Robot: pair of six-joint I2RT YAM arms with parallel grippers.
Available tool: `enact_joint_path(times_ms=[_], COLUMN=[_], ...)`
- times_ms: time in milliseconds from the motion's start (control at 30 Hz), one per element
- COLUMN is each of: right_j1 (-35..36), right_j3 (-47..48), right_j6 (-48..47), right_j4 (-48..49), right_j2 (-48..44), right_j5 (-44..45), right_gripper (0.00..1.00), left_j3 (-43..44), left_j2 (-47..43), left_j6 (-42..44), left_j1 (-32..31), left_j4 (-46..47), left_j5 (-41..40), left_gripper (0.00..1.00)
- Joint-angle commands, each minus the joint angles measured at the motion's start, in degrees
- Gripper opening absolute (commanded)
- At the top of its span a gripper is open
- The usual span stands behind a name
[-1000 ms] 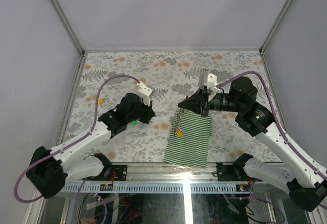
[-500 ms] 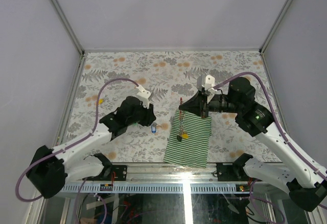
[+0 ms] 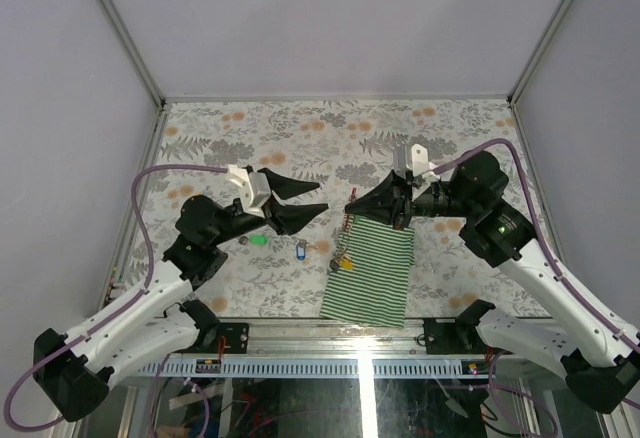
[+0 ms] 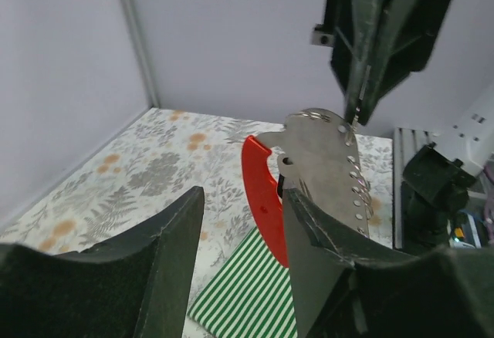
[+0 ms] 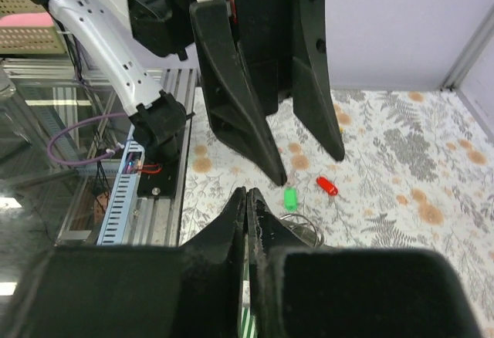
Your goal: Put the keys on the keyring
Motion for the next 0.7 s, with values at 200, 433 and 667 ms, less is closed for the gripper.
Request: enact_joint_path(times_ms=[200,433,667], right_j1=[0.08,0.08,0.08], right_j3=[0.75,0.96,1.22], right_j6=[3.92,4.28,4.28], right_j4=[11.82,12.46,12.35], right_j2=[0.58,1.15,1.66], right_j5=[-7.70,-8.27,-9.00], right_gripper=[0.00,0.00,0.00], left_j3=[1.41,3.04,4.54], left_j2=[2.91,4.59,5.92], left_j6=[0.06,-1.07,-1.01], left_j1=[-0.15,-1.59,-3.62], left_j4=[16.24,19.02,18.98], left_j5=[14.31,17.37,18.77], left_gripper=[0.46,0.42,0.39])
